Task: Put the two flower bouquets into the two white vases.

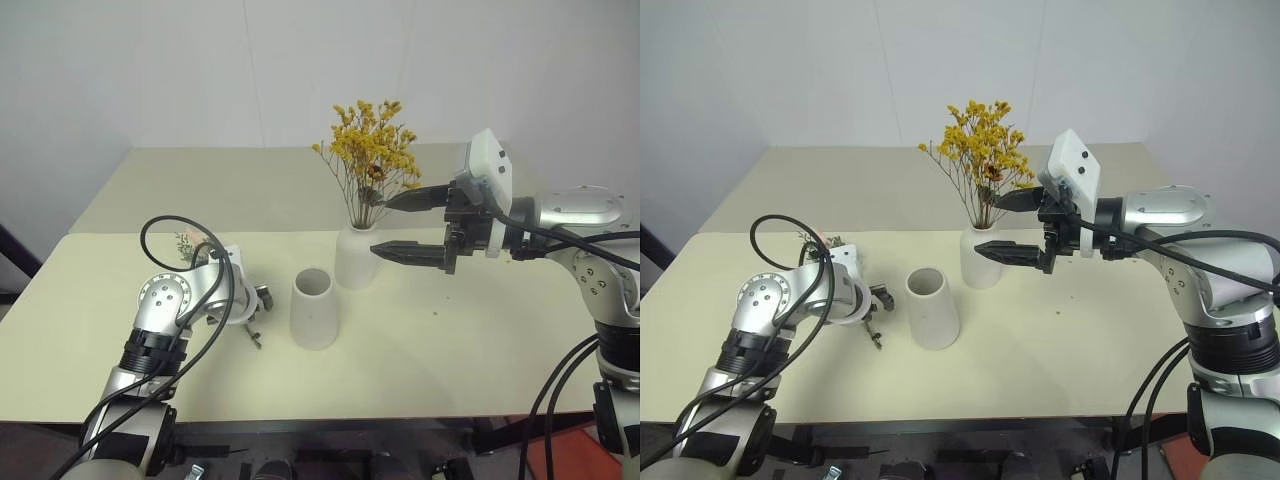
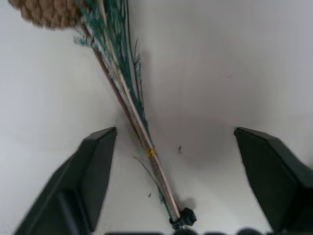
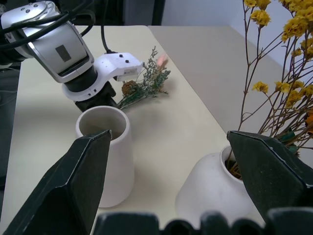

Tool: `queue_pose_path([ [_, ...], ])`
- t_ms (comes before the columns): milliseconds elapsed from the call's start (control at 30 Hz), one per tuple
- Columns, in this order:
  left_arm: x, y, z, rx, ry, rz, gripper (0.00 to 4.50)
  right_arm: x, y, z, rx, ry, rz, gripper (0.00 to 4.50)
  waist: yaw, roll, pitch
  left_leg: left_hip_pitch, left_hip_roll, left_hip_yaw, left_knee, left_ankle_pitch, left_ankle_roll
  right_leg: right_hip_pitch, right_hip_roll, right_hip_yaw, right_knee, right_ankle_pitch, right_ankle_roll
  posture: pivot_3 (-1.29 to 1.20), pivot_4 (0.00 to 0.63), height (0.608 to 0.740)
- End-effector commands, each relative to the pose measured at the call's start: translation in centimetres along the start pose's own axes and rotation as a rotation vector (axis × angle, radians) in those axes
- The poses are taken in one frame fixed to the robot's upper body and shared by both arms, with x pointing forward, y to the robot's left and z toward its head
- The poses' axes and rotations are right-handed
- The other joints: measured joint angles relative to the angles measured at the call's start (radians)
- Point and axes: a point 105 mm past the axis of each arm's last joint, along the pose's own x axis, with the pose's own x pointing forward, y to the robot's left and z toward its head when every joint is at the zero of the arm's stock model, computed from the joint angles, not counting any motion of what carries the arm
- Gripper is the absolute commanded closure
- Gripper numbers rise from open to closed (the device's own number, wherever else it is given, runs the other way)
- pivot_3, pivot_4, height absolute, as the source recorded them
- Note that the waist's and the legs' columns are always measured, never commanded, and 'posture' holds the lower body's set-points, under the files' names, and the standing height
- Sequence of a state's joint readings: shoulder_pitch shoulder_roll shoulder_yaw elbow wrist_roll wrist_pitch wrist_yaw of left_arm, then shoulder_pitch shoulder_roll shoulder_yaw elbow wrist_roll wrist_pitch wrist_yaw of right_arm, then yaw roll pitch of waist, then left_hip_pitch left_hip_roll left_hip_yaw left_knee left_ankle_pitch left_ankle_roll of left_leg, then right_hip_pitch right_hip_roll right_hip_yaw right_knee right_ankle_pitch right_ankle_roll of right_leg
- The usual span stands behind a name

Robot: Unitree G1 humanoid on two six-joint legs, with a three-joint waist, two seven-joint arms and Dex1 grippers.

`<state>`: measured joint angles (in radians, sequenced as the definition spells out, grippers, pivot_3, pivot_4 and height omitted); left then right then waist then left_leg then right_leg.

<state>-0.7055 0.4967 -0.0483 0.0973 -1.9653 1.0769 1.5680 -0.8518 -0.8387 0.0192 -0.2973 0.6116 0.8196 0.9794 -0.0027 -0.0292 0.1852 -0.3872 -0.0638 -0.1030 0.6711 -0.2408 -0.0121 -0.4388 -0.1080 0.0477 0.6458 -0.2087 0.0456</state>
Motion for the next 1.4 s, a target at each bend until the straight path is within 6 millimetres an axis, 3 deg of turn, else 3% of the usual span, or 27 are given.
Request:
queue_pose_path([
  [33,0.2,1.3,-0.1,-0.013,0.012,0.052,1.48,-0.9,-0.1,1.3,-0.044,-0.021,-0.031,0.0,0.0,0.0,0.0,0.0,0.0,0.0,0.0,0.0,0.0,0.0,0.0,0.0,0.0,0.0,0.0,0.0,0.15,0.74],
  [267,0.3,1.3,-0.2,-0.002,0.025,0.051,3.69,-1.0,-0.2,1.4,-0.041,-0.018,-0.037,0.0,0.011,0.0,-0.001,0.001,0.0,0.0,0.0,0.0,0.0,0.002,0.0,0.0,0.0,0.0,0.0,0.0,0.15,0.74],
  [367,-0.4,0.8,0.8,0.036,-0.007,0.034,4.48,-1.0,-0.3,1.3,-0.038,-0.017,-0.042,0.0,0.014,-0.001,-0.002,0.001,0.0,0.0,0.0,0.0,0.0,0.002,0.0,0.0,0.0,0.0,0.0,0.0,0.15,0.74],
  [733,-4.9,-1.1,7.0,0.268,-0.186,-0.19,4.48,-1.3,0.0,1.0,-0.022,-0.019,-0.035,0.0,0.005,-0.002,-0.002,-0.001,-0.001,-0.001,-0.001,0.0,0.0,0.001,0.0,-0.003,-0.003,0.0,0.0,0.0,0.15,0.74],
  [967,-9.4,-2.1,13.0,0.325,-0.638,-0.327,4.48,-1.9,0.6,0.8,-0.015,-0.027,-0.009,0.0,-0.008,-0.002,-0.002,-0.002,-0.001,-0.001,-0.002,0.0,0.0,0.001,0.0,-0.004,-0.005,0.0,0.0,0.0,0.15,0.74],
  [1067,-13.0,-2.8,15.1,0.296,-0.846,-0.566,4.48,-2.1,0.8,0.7,-0.014,-0.029,0.004,0.0,-0.011,-0.002,-0.002,-0.002,0.0,0.0,-0.003,0.0,0.0,0.001,0.0,-0.004,-0.006,0.0,0.0,0.0,0.15,0.74],
  [1200,-17.5,-4.0,14.7,0.393,-0.988,-0.925,4.48,-2.4,1.4,0.6,-0.017,-0.045,0.04,0.0,-0.015,-0.002,-0.002,-0.002,0.0,0.0,-0.003,0.0,0.001,0.0,0.0,-0.004,-0.007,0.0,0.0,0.0,0.15,0.74],
  [1400,-19.2,-5.1,10.9,0.664,-0.967,-1.24,4.48,-2.7,2.3,0.6,-0.031,-0.059,0.121,0.0,-0.016,-0.002,-0.002,-0.002,0.001,0.0,-0.003,-0.001,0.002,0.001,0.0,-0.005,-0.007,0.0,0.001,0.0,0.15,0.74],
])
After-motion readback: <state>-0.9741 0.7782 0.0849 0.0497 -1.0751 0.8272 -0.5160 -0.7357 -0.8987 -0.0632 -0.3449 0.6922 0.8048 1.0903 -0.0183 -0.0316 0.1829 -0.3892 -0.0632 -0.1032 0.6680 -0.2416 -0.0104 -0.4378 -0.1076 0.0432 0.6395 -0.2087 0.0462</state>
